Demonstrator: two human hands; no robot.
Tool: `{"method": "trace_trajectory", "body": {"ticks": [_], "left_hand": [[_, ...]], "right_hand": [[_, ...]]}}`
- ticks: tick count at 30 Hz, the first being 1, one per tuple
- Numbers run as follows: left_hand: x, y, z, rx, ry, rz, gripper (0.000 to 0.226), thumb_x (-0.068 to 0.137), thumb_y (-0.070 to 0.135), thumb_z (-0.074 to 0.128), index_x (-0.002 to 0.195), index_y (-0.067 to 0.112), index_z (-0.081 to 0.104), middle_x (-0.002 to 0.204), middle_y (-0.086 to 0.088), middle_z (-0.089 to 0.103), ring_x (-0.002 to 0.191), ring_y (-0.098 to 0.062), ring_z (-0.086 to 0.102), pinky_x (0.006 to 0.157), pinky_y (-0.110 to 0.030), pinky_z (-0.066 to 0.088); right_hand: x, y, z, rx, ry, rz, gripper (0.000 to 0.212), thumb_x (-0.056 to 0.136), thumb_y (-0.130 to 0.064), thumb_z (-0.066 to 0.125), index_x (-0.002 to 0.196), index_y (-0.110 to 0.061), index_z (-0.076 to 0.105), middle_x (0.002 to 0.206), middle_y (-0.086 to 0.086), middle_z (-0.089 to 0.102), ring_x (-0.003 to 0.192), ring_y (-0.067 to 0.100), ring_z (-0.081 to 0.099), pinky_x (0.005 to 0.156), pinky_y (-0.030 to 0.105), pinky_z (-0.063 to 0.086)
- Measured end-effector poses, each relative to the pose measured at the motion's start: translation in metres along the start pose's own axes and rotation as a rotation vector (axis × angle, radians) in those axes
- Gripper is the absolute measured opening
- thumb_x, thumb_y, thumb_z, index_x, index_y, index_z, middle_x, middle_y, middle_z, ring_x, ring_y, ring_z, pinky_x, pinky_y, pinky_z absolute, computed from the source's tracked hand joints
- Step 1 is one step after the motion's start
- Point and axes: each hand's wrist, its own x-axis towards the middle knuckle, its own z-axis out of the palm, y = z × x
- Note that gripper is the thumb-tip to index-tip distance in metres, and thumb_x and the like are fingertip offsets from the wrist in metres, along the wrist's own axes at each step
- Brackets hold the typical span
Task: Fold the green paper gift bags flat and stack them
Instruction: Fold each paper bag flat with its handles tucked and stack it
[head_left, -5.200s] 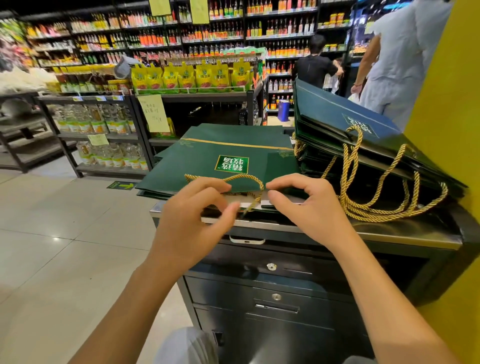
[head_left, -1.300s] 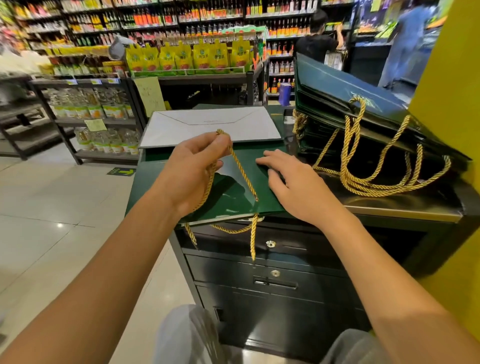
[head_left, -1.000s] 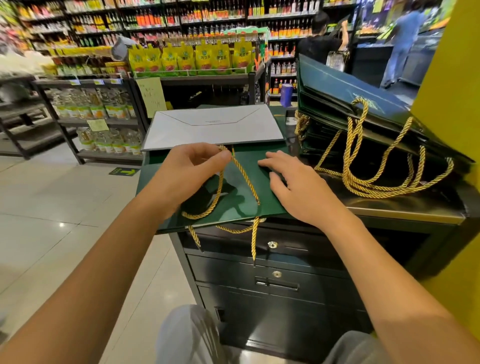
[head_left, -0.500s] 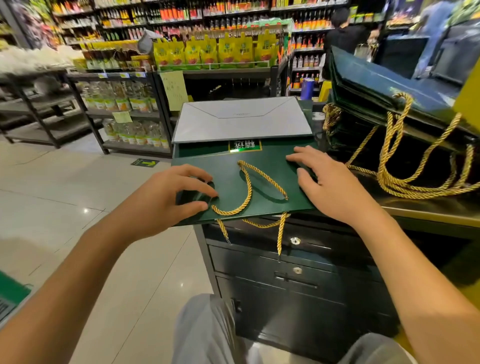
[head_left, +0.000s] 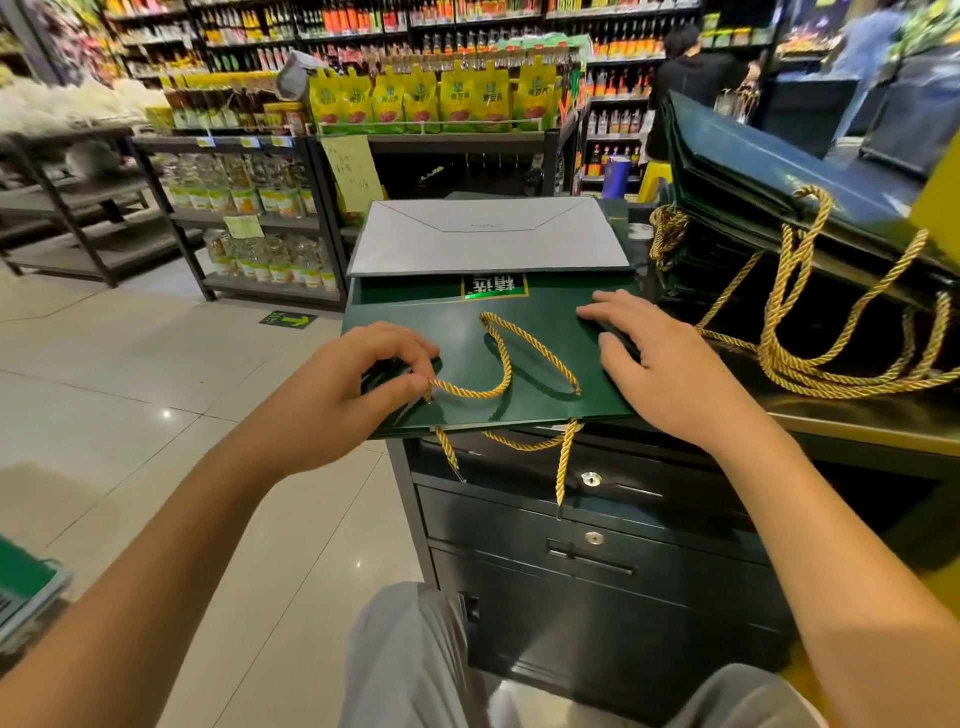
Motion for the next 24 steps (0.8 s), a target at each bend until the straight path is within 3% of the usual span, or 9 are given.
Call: {"method": "trace_trajectory", "body": {"ticks": [5,8,12,15,18,21,24], "left_hand": [[-0.001,0.012,-0.002,-0.690,0.117,-0.215,0.018,0.100,0.021,0.051,0.107,0.008,0.061,0.120,-0.002,0.071,0.103,-0.016,0.070,0.083,-0.037,0.061],[0.002,0.014,-0.005,-0.894,0.202,-0.274,0.018,0.101,0.021,0.048,0.109,0.013,0.062,0.118,-0.005,0.069,0.102,-0.016,0.064,0.077,-0.031,0.060],[0.003,0.011,-0.006,-0.931,0.203,-0.278,0.016,0.098,0.021,0.051,0.106,0.012,0.062,0.113,-0.006,0.069,0.097,-0.014,0.065,0.075,-0.026,0.058],[0.002,0.005,-0.003,-0.616,0.276,-0.319,0.015,0.096,0.024,0.062,0.105,0.014,0.068,0.104,0.001,0.073,0.094,-0.013,0.068,0.072,-0.026,0.059],[-0.001,-0.006,0.001,-0.313,0.467,-0.395,0.023,0.095,0.025,0.069,0.118,0.026,0.067,0.120,0.004,0.065,0.113,-0.016,0.060,0.079,-0.028,0.053],[-0.007,-0.011,0.001,-0.504,0.472,-0.581,0.050,0.094,0.026,0.070,0.140,0.022,0.051,0.130,-0.004,0.057,0.114,-0.023,0.059,0.074,-0.031,0.053],[-0.012,-0.010,0.004,-0.751,0.377,-0.689,0.046,0.095,0.019,0.067,0.138,0.013,0.052,0.122,-0.014,0.066,0.106,-0.029,0.069,0.071,-0.036,0.058]], "right_hand": [[0.001,0.001,0.000,-0.007,-0.003,0.000,0.041,0.107,-0.020,0.042,0.147,-0.025,0.051,0.157,-0.008,0.041,0.151,0.012,0.026,0.121,0.034,0.021],[0.001,0.001,0.000,-0.009,-0.007,-0.003,0.041,0.107,-0.019,0.042,0.147,-0.025,0.051,0.157,-0.007,0.041,0.151,0.013,0.026,0.122,0.034,0.020],[0.001,0.001,-0.001,-0.002,-0.006,-0.002,0.041,0.107,-0.019,0.042,0.146,-0.024,0.052,0.157,-0.007,0.042,0.150,0.012,0.026,0.122,0.032,0.019],[0.001,0.001,0.000,-0.013,0.000,-0.013,0.040,0.107,-0.019,0.042,0.146,-0.024,0.053,0.157,-0.008,0.041,0.150,0.011,0.026,0.119,0.026,0.016],[0.001,0.002,-0.001,-0.017,0.010,-0.015,0.040,0.106,-0.021,0.043,0.145,-0.025,0.053,0.157,-0.009,0.042,0.150,0.010,0.027,0.120,0.028,0.019],[-0.001,0.002,0.001,0.001,0.064,-0.008,0.039,0.105,-0.018,0.046,0.142,-0.022,0.057,0.155,-0.007,0.046,0.149,0.010,0.031,0.123,0.031,0.020],[-0.005,-0.004,0.005,-0.029,0.172,-0.036,0.034,0.103,-0.015,0.050,0.134,-0.016,0.064,0.144,-0.002,0.058,0.142,0.015,0.044,0.123,0.036,0.027]]}}
